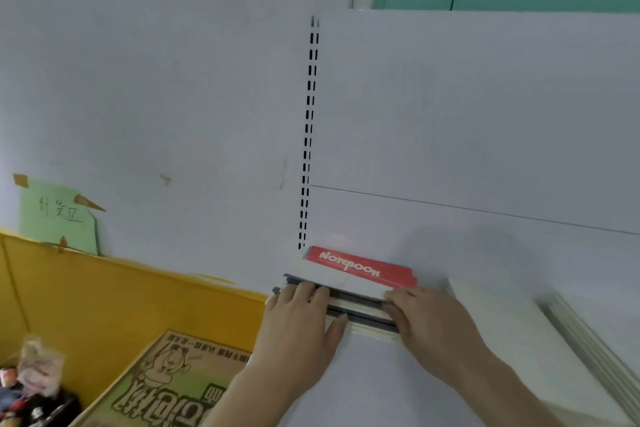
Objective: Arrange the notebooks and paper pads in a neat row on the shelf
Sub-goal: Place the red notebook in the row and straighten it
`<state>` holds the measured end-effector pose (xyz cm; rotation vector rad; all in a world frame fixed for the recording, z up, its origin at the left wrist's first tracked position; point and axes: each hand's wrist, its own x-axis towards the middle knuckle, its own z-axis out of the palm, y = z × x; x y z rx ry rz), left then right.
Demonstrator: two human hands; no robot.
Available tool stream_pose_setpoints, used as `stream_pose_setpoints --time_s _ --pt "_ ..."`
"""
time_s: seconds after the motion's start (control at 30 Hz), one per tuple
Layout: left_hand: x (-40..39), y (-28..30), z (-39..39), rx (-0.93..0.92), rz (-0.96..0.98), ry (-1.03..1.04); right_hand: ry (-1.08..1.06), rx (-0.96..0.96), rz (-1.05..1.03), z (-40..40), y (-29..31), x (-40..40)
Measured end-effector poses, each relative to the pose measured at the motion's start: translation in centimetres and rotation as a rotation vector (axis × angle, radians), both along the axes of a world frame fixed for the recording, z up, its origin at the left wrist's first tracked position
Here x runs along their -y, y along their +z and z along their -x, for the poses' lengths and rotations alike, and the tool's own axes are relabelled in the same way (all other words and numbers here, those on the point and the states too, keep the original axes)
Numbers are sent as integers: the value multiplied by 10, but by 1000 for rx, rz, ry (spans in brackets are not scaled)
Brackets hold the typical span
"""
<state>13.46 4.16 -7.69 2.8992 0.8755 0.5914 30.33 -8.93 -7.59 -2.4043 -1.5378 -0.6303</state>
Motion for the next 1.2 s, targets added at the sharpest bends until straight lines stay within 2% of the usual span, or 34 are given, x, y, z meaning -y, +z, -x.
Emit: stream_pose_setpoints --time_s 0.07,0.1,0.2,0.27,0.43,0.5,0.63,0.77,0.87,0.97,1.1,1.2 --pt "-1 3 4 79 91 -39 -75 62 -125 14 8 6" --pt "2 6 5 153 222 -89 -97 83 -216 25 13 8" --pt "14 20 0 404 841 -281 -27 88 -396 66 12 4" --pt "18 20 -9 544 980 -308 49 71 -397 83 -3 -4" --pt "15 16 -5 739 987 -228 42 -25 -167 86 -23 6" --pt "8 19 3 833 1016 -230 -21 -56 -191 80 -18 14" --pt "-8 21 20 905 1013 -180 -132 -288 -229 58 -5 18" --pt "-23 21 37 943 1026 -117 -197 -119 -7 25 -12 -1" --pt "-28 20 45 936 1042 -97 -167 -88 96 7 -21 -12" --pt "-30 15 50 923 1056 -101 -141 -30 -28 11 -13 -11" --pt "-31 11 56 977 1018 -85 -251 19 -220 20 6 -4" --pt "-31 12 59 1062 1004 -70 -291 -25 -461 33 24 2"
